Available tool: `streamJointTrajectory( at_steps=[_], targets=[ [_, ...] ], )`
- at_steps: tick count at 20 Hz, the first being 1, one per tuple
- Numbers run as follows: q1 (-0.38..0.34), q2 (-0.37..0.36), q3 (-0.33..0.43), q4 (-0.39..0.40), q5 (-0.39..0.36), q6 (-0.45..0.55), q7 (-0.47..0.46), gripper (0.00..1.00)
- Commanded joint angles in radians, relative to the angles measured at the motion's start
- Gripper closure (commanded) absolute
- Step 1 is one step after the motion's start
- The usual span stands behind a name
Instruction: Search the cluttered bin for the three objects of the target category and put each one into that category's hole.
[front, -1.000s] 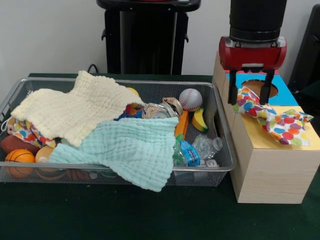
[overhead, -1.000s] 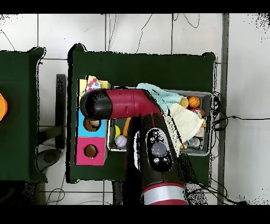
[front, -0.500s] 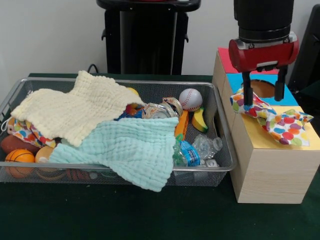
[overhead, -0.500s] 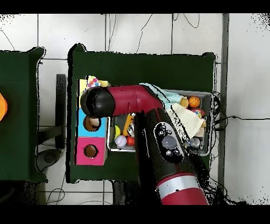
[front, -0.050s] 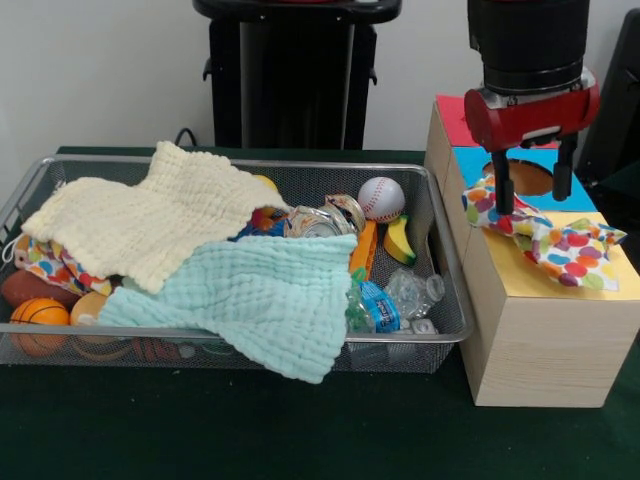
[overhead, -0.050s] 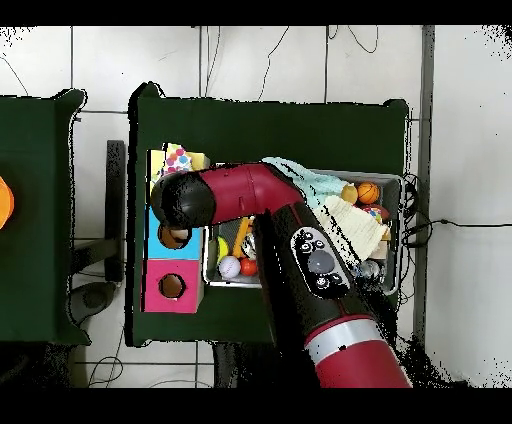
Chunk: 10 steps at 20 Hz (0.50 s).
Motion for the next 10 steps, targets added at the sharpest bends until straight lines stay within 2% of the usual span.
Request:
streamJointTrajectory(
  at_steps=[1, 10],
  targets=[
    [-0.033, 0.076, 0.100, 0.083, -0.130, 0.047, -0.266, 0.00],
    [-0.048, 0.116, 0.134, 0.069, -0.191, 0.041, -0.237, 0.00]
  ],
)
